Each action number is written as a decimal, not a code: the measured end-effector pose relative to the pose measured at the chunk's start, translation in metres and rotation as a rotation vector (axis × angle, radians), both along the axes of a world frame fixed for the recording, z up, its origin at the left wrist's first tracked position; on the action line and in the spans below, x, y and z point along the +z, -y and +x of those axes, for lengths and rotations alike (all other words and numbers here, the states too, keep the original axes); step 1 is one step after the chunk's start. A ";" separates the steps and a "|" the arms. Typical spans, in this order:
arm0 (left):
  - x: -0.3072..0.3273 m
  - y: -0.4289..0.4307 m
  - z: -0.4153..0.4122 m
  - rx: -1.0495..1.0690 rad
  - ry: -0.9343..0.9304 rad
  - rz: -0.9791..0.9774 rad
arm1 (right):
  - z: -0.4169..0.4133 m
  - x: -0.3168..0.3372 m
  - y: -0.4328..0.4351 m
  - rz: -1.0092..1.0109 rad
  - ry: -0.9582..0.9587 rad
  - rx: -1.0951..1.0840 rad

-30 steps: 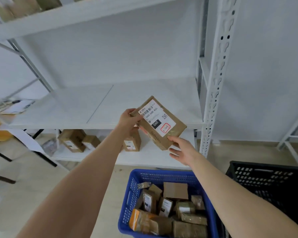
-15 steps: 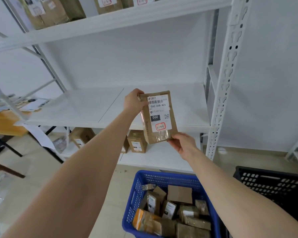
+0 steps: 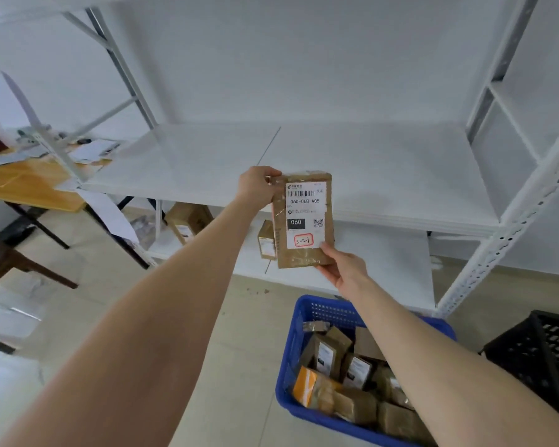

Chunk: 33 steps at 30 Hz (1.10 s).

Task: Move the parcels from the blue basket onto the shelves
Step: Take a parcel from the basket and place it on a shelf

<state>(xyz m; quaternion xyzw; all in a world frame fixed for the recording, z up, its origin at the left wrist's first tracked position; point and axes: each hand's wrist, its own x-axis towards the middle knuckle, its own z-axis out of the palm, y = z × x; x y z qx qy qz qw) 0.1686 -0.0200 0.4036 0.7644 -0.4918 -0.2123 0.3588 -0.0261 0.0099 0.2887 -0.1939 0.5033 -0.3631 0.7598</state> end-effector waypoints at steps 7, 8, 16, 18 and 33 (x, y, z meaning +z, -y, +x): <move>-0.015 -0.002 0.123 -0.074 0.039 0.052 | 0.131 -0.017 -0.012 0.058 0.022 0.012; -0.015 -0.002 0.139 -0.075 0.040 0.049 | 0.146 -0.017 -0.011 0.062 0.021 0.016; -0.023 0.021 0.254 -0.019 0.023 0.036 | 0.255 -0.015 0.024 0.062 0.009 0.065; -0.022 0.034 0.281 -0.004 0.023 0.036 | 0.283 -0.017 0.042 0.059 0.009 0.061; 0.013 0.154 0.472 0.057 -0.067 0.015 | 0.482 0.007 0.185 0.043 -0.011 0.078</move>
